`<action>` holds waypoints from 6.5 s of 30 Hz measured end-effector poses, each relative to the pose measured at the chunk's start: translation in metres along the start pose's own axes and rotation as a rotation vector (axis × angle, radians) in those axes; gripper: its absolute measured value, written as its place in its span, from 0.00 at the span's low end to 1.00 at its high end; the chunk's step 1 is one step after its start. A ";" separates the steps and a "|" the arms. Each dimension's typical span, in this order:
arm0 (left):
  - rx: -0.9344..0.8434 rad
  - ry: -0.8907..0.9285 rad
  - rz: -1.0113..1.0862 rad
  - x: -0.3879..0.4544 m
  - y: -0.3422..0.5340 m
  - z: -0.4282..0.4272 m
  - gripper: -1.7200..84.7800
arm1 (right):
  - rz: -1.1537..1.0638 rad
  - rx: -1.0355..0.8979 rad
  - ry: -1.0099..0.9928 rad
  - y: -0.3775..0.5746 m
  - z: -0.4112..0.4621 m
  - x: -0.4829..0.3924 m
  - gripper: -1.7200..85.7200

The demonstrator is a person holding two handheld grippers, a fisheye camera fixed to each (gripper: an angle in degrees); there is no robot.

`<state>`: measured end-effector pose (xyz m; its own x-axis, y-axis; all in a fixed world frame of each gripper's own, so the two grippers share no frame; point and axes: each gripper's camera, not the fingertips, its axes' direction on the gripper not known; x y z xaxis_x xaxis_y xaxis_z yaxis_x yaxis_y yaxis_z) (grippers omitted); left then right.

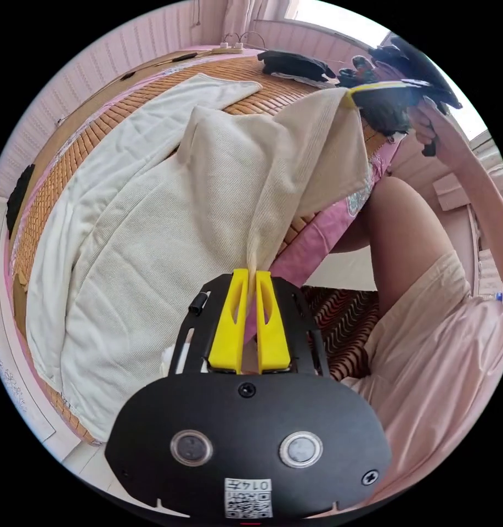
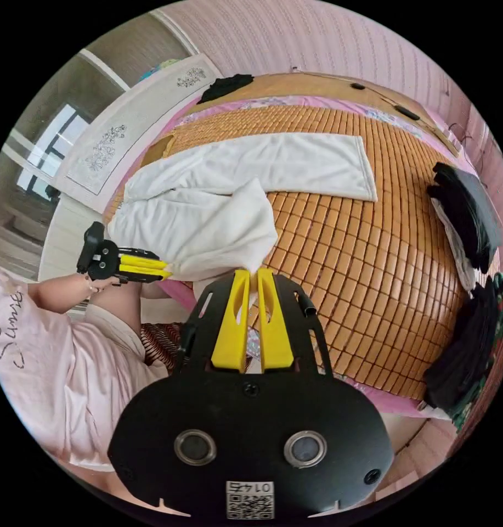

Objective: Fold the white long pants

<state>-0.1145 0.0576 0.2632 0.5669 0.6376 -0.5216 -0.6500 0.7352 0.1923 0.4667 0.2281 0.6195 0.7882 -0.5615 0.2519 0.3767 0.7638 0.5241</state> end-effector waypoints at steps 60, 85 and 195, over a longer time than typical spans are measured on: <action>-0.126 -0.083 0.161 -0.052 -0.142 0.046 0.03 | 0.470 0.005 -0.042 0.093 0.015 0.176 0.13; 0.235 -0.050 -0.337 -0.138 -0.052 -0.105 0.07 | 0.167 -0.031 0.198 -0.069 -0.013 0.092 0.02; 0.111 -0.031 -0.327 -0.022 0.129 -0.134 0.01 | 0.172 -0.196 0.481 -0.067 0.065 -0.128 0.01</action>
<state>-0.2785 0.1073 0.1878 0.7523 0.3700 -0.5451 -0.3738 0.9210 0.1093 0.3089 0.2281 0.6049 0.9627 -0.2496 -0.1045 0.2704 0.9026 0.3350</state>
